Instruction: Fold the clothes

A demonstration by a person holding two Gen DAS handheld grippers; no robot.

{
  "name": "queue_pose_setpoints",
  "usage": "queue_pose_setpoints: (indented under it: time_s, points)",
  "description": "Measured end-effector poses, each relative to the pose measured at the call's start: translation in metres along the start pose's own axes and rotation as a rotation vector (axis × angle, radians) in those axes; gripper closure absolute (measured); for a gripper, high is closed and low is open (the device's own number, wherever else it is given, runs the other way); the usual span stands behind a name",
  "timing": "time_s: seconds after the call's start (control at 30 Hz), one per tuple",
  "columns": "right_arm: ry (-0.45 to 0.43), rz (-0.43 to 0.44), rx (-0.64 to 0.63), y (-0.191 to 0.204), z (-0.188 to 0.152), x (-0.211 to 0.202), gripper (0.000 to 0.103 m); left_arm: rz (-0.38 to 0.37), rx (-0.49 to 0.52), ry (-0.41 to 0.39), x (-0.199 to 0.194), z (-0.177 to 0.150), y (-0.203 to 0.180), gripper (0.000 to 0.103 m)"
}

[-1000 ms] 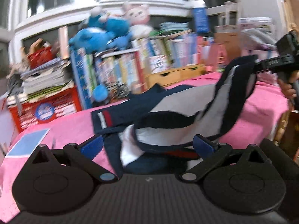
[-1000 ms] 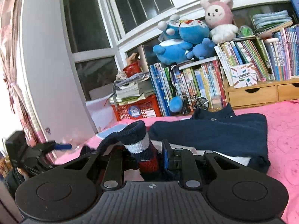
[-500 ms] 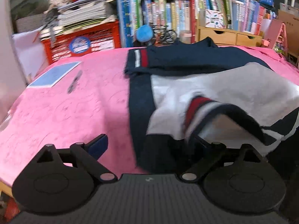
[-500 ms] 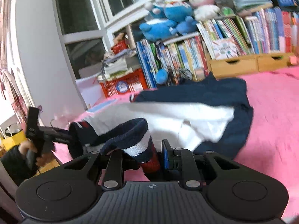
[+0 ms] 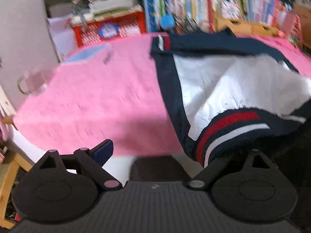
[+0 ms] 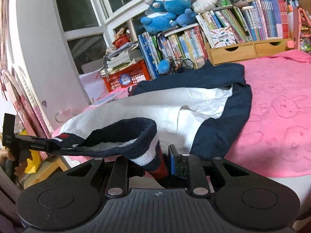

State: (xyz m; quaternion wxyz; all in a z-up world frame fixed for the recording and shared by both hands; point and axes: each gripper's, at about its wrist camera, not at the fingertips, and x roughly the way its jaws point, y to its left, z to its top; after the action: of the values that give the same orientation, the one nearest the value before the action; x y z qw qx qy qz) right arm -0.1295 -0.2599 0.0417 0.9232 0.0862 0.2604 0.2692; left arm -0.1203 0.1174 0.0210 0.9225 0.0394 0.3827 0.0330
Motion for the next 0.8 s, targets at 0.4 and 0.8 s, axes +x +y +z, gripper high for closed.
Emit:
queue_pose_setpoints:
  time_s: [0.4,0.8]
  points:
    - [0.389,0.053,-0.323,0.011,-0.045,0.014,0.020,-0.040,0.290,0.035,0.007,-0.017,-0.024,0.010]
    - [-0.016,0.019,-0.154,0.010,0.041,0.046,0.018,-0.355,0.258,-0.122,-0.036,0.018,-0.007,0.000]
